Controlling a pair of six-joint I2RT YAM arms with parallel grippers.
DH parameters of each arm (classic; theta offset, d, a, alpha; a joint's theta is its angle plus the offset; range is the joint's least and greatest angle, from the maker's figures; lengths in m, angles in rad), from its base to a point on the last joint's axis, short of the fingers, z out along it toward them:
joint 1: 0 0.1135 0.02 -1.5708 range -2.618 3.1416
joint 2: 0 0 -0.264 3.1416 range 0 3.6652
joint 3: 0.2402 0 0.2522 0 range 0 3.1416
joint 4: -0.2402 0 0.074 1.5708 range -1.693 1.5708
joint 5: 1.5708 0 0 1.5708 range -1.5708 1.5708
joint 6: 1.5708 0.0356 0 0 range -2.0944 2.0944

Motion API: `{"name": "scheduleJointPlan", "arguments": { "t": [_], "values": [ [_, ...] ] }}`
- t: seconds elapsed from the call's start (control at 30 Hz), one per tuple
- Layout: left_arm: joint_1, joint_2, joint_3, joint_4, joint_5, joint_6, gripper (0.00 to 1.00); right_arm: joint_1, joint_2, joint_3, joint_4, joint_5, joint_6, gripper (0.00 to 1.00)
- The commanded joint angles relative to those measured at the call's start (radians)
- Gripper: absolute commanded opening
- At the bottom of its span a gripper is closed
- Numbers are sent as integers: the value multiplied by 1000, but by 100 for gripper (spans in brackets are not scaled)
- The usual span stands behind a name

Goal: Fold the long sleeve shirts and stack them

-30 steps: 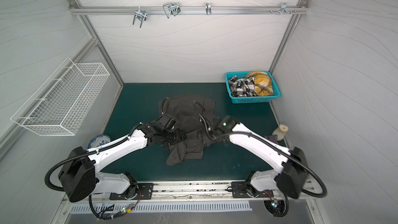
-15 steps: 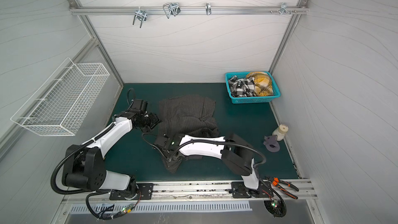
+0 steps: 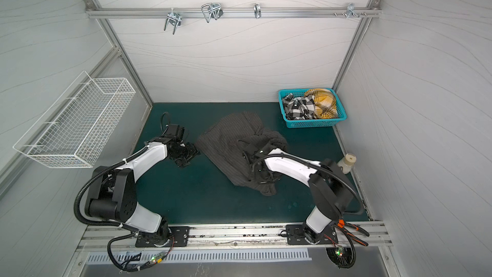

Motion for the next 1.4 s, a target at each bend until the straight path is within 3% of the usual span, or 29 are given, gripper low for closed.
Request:
{"name": "scheduleJointPlan", "arguments": {
  "t": [0.0, 0.13, 0.37, 0.6, 0.7, 0.87, 0.93, 1.0, 1.1, 1.37],
  "values": [
    [-10, 50, 48, 88, 38, -9, 72, 2, -67, 18, -68, 23, -44, 54],
    [-20, 145, 65, 135, 66, -19, 73, 28, -101, 29, -85, -22, -17, 66],
    [-3, 259, 179, 191, 74, -14, 67, 208, -134, -10, -15, -110, 97, 67],
    [-4, 422, 412, 21, -48, 69, 61, 290, -98, -31, 38, -142, 178, 67],
    [-11, 471, 453, -18, -59, 84, 52, 284, -103, -27, 26, -124, 182, 67],
    [-45, 517, 474, -17, -32, 89, 28, 243, -132, -49, 31, -131, 194, 66],
    [-62, 531, 481, -11, -16, 85, 9, 217, -145, -73, 44, -157, 199, 66],
    [-73, 536, 497, -12, -6, 82, 0, 200, -157, -99, 57, -178, 209, 66],
    [-75, 492, 515, -1, 11, 61, 0, 182, -170, -138, 83, -194, 229, 69],
    [-126, 183, 608, 36, -22, 27, 0, 93, -133, -233, 337, -313, 240, 77]
  ]
}}
